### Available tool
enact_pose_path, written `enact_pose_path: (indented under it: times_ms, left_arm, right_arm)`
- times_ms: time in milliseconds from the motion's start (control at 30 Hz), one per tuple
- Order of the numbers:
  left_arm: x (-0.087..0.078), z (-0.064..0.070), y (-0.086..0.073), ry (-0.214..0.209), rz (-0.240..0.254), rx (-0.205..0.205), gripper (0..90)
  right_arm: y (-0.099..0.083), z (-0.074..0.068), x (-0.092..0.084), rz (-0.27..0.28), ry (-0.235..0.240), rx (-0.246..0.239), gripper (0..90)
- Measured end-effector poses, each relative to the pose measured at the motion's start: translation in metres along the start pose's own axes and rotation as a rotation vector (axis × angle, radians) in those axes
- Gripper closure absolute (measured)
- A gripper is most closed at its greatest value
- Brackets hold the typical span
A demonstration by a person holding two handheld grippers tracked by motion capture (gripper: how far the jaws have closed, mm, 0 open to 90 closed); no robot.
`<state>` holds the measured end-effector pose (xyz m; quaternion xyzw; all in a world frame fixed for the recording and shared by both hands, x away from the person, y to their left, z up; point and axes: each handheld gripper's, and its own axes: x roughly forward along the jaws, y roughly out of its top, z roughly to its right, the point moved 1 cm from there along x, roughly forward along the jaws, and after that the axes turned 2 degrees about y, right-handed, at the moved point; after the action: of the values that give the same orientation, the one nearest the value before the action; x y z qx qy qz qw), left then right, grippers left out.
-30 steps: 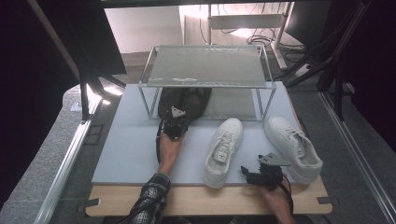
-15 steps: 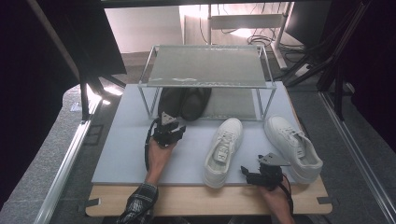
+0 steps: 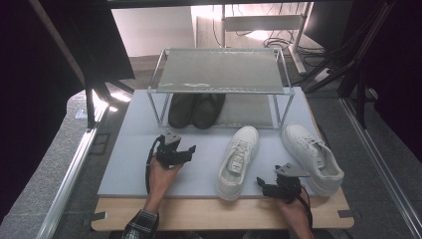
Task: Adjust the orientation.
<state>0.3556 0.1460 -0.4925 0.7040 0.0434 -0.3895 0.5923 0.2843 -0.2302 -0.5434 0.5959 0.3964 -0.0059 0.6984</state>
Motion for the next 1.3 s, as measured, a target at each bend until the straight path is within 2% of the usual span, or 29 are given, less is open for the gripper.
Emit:
enact_pose_path:
  times_ms: [267, 433, 567, 667, 900, 1000, 1067, 1167, 1300]
  left_arm:
    - [-0.019, -0.001, -0.021, 0.000, 0.002, -0.016, 13.5]
    - [-0.033, -0.005, -0.037, -0.005, 0.013, -0.044, 12.4]
    - [-0.039, -0.006, -0.051, 0.011, -0.001, -0.045, 12.3]
    - [-0.044, -0.008, -0.063, 0.004, 0.004, -0.067, 12.3]
    - [-0.049, -0.010, -0.089, 0.040, -0.011, -0.053, 12.3]
    - [-0.048, -0.009, -0.094, 0.050, -0.017, -0.049, 12.3]
    - [-0.044, -0.007, -0.097, 0.062, -0.032, -0.032, 12.3]
    - [-0.043, -0.007, -0.099, 0.062, -0.012, -0.036, 11.7]
    - [-0.043, -0.007, -0.099, 0.061, -0.009, -0.041, 12.0]
  right_arm:
    - [0.000, 0.000, 0.000, 0.000, -0.001, 0.000, 15.1]
    - [0.000, 0.000, 0.000, -0.001, -0.001, 0.000, 15.0]
    - [0.000, 0.000, 0.000, -0.001, -0.001, 0.000, 15.1]
    - [0.000, 0.000, 0.000, -0.001, -0.001, 0.000, 15.0]
    - [0.000, 0.000, 0.000, -0.002, -0.002, -0.001, 14.9]
    - [0.000, 0.000, 0.000, -0.002, -0.002, -0.002, 14.9]
    - [0.000, 0.000, 0.000, -0.002, -0.004, -0.002, 14.9]
    - [0.000, -0.001, 0.000, 0.000, -0.002, 0.000, 14.6]
    - [0.000, -0.001, 0.000, -0.003, 0.002, -0.006, 14.1]
